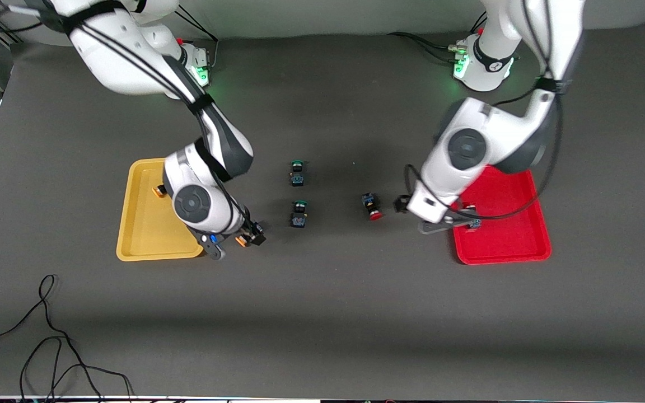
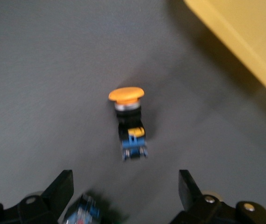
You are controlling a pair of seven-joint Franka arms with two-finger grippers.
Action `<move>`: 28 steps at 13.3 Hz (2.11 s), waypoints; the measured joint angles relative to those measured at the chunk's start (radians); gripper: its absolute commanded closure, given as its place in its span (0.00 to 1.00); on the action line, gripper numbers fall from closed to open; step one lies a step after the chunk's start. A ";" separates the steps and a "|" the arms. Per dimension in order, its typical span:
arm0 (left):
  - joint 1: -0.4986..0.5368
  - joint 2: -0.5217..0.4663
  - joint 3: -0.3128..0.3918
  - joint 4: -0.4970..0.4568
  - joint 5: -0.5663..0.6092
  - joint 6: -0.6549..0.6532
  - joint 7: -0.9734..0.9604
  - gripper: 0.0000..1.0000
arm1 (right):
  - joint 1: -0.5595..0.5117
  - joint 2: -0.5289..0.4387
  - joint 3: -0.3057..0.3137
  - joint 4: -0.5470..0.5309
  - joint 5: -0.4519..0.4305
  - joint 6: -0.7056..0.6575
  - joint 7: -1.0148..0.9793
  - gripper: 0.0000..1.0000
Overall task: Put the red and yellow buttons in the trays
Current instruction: 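Grasp the second orange and red buttons with the right and left grippers, then place the buttons in the yellow and red trays with the right and left grippers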
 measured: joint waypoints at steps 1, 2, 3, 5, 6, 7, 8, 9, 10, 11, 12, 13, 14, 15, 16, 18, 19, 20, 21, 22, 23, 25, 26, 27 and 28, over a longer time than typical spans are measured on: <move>-0.041 0.029 -0.001 0.031 0.000 0.003 -0.051 0.00 | -0.003 0.029 -0.001 -0.002 -0.001 0.029 0.000 0.00; -0.078 0.061 -0.002 0.058 0.000 0.016 -0.093 0.00 | -0.005 0.049 -0.001 -0.006 -0.001 0.053 0.000 0.00; -0.108 0.091 -0.002 0.074 0.001 0.043 -0.126 0.00 | -0.005 0.061 -0.001 -0.015 -0.001 0.078 0.000 0.13; -0.150 0.154 -0.001 0.085 0.003 0.099 -0.163 0.00 | -0.006 0.075 -0.001 -0.045 -0.016 0.125 0.000 0.75; -0.155 0.186 -0.001 0.086 0.006 0.127 -0.166 0.00 | -0.006 0.076 -0.001 -0.055 -0.025 0.131 0.000 0.87; -0.155 0.215 0.002 0.087 0.011 0.149 -0.166 0.00 | -0.008 0.074 -0.001 -0.056 -0.026 0.137 0.000 0.92; -0.155 0.239 0.007 0.088 0.013 0.161 -0.166 0.00 | -0.009 0.069 -0.002 -0.055 -0.027 0.135 0.000 0.95; -0.154 0.260 0.009 0.089 0.015 0.164 -0.166 0.00 | -0.013 0.060 -0.003 -0.053 -0.029 0.122 0.000 0.96; -0.154 0.278 0.010 0.089 0.017 0.165 -0.166 0.01 | -0.024 0.046 -0.005 -0.048 -0.030 0.099 -0.001 0.96; -0.154 0.291 0.010 0.090 0.017 0.166 -0.166 0.07 | -0.042 0.023 -0.005 -0.043 -0.030 0.066 -0.015 0.96; -0.154 0.301 0.010 0.090 0.018 0.166 -0.166 0.22 | -0.065 -0.007 -0.006 -0.040 -0.030 0.024 -0.045 0.96; -0.154 0.307 0.010 0.090 0.018 0.166 -0.166 0.51 | -0.093 -0.041 -0.007 -0.037 -0.031 -0.026 -0.082 0.96; -0.154 0.311 0.010 0.090 0.018 0.166 -0.166 0.75 | -0.127 -0.078 -0.008 -0.034 -0.030 -0.081 -0.127 0.96; -0.154 0.313 0.010 0.091 0.018 0.166 -0.166 0.87 | -0.165 -0.118 -0.010 -0.034 -0.026 -0.134 -0.184 0.95; -0.154 0.313 0.010 0.092 0.018 0.166 -0.166 0.89 | -0.198 -0.151 -0.019 -0.036 -0.014 -0.175 -0.244 0.95; -0.154 0.313 0.010 0.097 0.018 0.165 -0.166 0.92 | -0.227 -0.189 -0.079 -0.081 0.023 -0.182 -0.362 0.94; -0.154 0.313 0.010 0.101 0.018 0.164 -0.166 0.93 | -0.231 -0.192 -0.111 -0.140 0.031 -0.119 -0.421 0.92; -0.153 0.312 0.010 0.109 0.018 0.161 -0.167 0.94 | -0.232 -0.191 -0.135 -0.214 0.034 -0.025 -0.475 0.92; -0.149 0.308 0.012 0.119 0.018 0.147 -0.167 0.95 | -0.231 -0.191 -0.153 -0.280 0.035 0.052 -0.523 0.92; -0.140 0.294 0.014 0.132 0.020 0.108 -0.164 0.96 | -0.232 -0.189 -0.168 -0.324 0.035 0.093 -0.562 0.92; -0.120 0.266 0.016 0.142 0.022 0.048 -0.146 0.96 | -0.232 -0.188 -0.180 -0.347 0.038 0.112 -0.588 0.91; -0.042 0.184 0.019 0.147 0.022 -0.088 -0.029 0.96 | -0.231 -0.187 -0.185 -0.358 0.038 0.123 -0.603 0.82; 0.014 0.141 0.021 0.146 0.022 -0.149 0.049 0.96 | -0.230 -0.187 -0.185 -0.358 0.038 0.124 -0.603 0.77; 0.077 0.101 0.022 0.138 0.022 -0.197 0.135 0.96 | -0.230 -0.187 -0.185 -0.358 0.038 0.125 -0.603 0.76; 0.140 0.073 0.025 0.125 0.023 -0.224 0.224 0.96 | -0.231 -0.187 -0.185 -0.357 0.038 0.126 -0.604 0.76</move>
